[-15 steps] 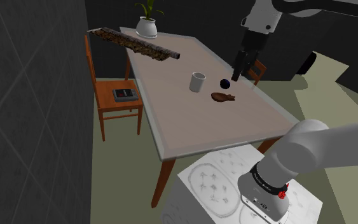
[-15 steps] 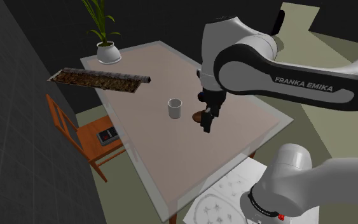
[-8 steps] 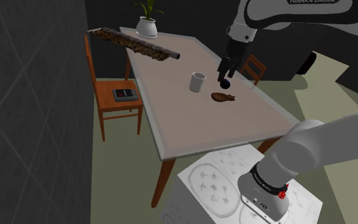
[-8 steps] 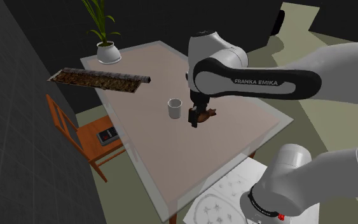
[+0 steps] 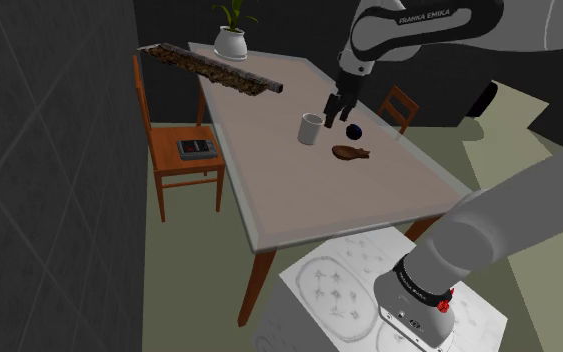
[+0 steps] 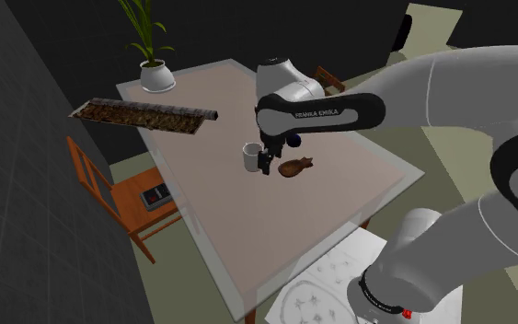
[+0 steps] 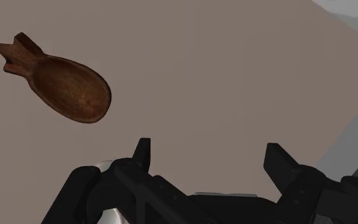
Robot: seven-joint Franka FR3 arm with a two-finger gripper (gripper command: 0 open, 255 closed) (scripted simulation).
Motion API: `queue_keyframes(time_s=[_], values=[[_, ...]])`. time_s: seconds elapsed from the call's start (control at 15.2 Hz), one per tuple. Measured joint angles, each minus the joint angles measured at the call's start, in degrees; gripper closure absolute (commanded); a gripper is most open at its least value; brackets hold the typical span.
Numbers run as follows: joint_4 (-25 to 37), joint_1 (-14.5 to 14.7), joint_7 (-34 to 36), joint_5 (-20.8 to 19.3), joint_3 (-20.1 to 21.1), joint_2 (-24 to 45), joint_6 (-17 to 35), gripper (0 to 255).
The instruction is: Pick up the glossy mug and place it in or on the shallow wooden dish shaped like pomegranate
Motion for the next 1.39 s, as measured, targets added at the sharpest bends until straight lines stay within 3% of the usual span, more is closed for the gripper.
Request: queue_keyframes(time_s=[0.53, 0.92, 1.39], values=[[10.6, -0.9, -3.4, 0.3, -1.7, 16.7, 8.3, 0], [21.1, -2.4, -6.5, 1.5, -2.6, 28.6, 11.4, 0], [21.2, -2.6, -6.9, 1.9, -2.6, 33.0, 16.0, 0]])
